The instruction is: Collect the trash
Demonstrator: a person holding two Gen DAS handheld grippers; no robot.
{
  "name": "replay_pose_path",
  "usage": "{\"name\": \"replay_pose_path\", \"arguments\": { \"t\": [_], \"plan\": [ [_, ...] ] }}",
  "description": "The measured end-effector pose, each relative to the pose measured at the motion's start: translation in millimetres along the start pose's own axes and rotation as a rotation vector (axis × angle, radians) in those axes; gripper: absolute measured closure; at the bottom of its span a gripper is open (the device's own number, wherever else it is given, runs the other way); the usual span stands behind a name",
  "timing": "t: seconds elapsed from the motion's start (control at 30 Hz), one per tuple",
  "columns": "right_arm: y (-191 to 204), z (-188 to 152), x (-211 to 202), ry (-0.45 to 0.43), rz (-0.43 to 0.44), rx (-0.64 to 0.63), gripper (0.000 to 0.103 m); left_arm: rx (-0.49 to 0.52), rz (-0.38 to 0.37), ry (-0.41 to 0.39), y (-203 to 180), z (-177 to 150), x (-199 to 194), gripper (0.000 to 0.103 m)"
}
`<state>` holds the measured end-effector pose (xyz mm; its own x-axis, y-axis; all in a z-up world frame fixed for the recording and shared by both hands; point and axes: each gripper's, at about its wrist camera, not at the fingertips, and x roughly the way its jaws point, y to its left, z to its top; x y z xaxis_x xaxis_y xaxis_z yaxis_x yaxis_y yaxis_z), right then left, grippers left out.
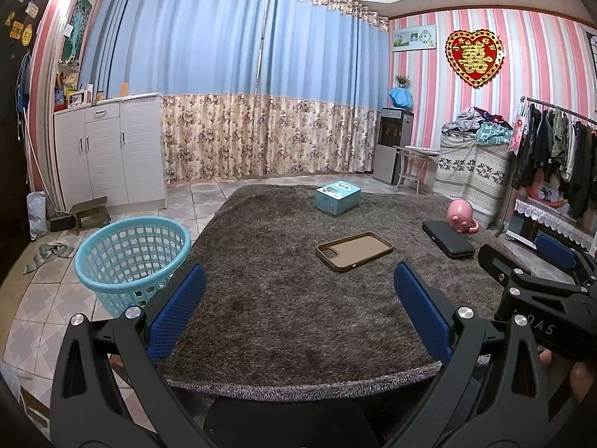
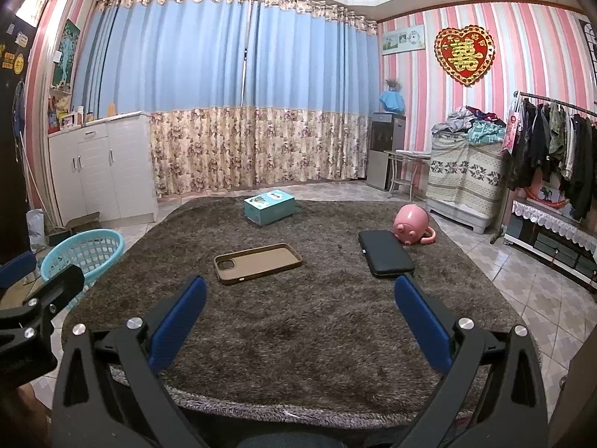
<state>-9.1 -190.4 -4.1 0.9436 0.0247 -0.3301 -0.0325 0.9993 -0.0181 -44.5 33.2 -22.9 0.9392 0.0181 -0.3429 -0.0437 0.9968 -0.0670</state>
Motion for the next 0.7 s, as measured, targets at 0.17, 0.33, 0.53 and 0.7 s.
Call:
{"name": "replay_pose_path", "arguments": {
  "t": [0.17,0.33,0.53,0.7],
  "plan": [
    [-0.5,-0.8,-1.4,-0.005,-0.004,0.002,0.004,0.000,0.000,-0.001,0.2,-0.1,0.1,0.006],
    [-0.4,-1.4,-2.9,-0.008,-0.009,0.003,0.004,0.001,0.000,-0.001,0.0,0.2,0.4,0.006],
    [-0.1,-0.9,-3.3,-0.007,-0.010,0.001,0.004,0.000,-0.001,0.000,0.0,-0.2,0.5,0.006],
    [0.9,-0.8,-4.8,-0.007,-0.012,0.002,0.004,0.001,0.000,0.000,0.1,-0.2,0.1,0.006]
  ]
}}
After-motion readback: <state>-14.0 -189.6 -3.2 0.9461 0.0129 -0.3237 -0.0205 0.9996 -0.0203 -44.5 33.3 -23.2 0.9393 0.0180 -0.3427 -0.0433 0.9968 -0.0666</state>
